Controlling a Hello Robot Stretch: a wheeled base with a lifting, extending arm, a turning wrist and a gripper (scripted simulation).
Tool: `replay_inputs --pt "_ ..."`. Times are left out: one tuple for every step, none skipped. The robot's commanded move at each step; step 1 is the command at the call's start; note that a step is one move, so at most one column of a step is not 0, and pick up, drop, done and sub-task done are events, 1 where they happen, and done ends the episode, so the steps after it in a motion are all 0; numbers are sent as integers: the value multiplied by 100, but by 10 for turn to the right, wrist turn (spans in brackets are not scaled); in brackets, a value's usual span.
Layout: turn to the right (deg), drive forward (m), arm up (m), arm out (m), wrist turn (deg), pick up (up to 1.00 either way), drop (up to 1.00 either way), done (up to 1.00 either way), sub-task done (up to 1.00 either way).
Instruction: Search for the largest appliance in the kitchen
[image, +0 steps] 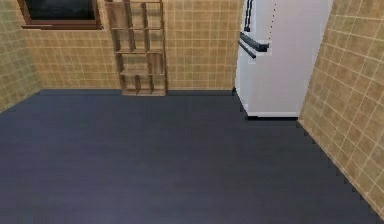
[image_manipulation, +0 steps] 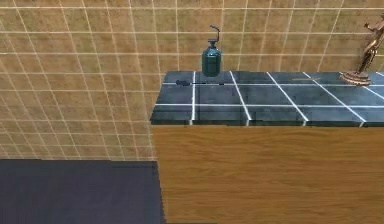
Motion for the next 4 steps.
replay_inputs --pt "30 0 0 0 0 0 0 0 0" --pt "0 100 0 0 0 0 0 0 0" --pt "0 80 0 0 0 0 0 0 0" --pt "360 0 0 0 0 0 0 0 0"
